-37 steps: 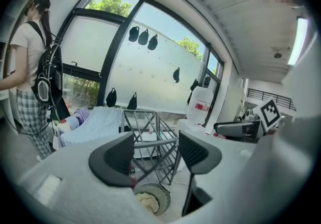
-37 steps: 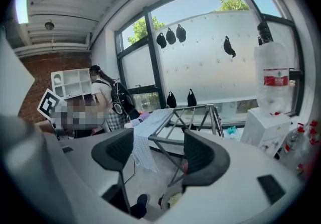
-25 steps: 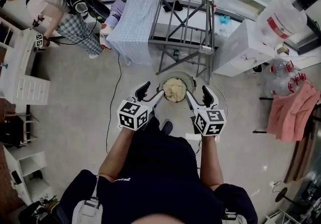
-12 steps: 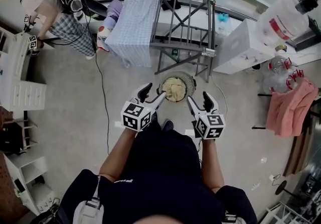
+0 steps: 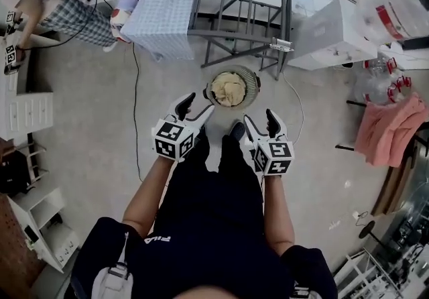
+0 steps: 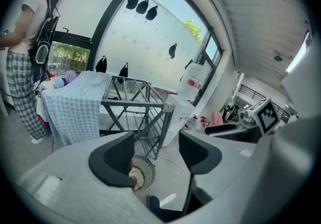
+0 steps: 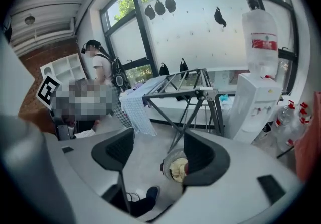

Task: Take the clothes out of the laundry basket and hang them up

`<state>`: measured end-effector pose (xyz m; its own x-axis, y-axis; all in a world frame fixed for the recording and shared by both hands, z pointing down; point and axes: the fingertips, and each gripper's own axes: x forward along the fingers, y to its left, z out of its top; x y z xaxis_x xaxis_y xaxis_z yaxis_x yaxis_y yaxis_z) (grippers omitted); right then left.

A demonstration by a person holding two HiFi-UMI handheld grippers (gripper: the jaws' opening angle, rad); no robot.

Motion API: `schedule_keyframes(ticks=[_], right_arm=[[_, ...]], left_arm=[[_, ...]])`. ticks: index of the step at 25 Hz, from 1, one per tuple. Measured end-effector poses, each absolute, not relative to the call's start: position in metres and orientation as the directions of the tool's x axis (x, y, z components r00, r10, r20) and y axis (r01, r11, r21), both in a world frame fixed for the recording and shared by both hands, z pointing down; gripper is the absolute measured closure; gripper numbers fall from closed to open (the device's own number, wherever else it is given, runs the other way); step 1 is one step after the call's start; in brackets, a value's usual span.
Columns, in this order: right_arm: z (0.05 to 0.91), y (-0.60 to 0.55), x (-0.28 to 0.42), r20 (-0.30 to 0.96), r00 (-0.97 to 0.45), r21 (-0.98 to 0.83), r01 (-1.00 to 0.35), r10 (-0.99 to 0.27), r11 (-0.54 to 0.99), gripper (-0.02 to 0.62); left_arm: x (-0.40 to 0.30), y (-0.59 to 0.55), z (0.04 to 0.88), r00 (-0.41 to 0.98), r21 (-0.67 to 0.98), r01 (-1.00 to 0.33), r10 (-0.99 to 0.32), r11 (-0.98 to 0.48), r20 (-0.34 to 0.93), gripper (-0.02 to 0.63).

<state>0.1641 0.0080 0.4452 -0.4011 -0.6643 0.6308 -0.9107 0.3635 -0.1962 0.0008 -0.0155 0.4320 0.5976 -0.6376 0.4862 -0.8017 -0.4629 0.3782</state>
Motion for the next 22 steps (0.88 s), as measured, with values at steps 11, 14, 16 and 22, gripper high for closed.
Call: schedule_keyframes(ticks=[11,14,16,22], right_arm=[[0.629,-0.033,0.190,0.754,-0.471,-0.203,-0.830,-0.457,0.520,0.282],[0.688,-0.040,0.174,0.776,-0.494,-0.179,-0.768,-0.392,0.615,0.290],[0.727,-0.037,0.166,0.799,-0.499,-0.168,-0.721,-0.336,0.672,0.290],[0.849,-0.041,0.140,0.817,-0.532,-0.265,-0.689,-0.222,0.675,0.290]], left_arm=[[0.022,-0.019,0.579,0.438,0.268,-0.898,-0.649,-0.349,0.622,0.333],[0.017,-0.017,0.622,0.426,0.311,-0.905,-0.643,-0.291,0.636,0.332],[0.017,-0.009,0.649,0.410,0.327,-0.911,-0.641,-0.252,0.649,0.333],[0.015,0.002,0.741,0.381,0.293,-0.924,-0.632,-0.244,0.675,0.333]])
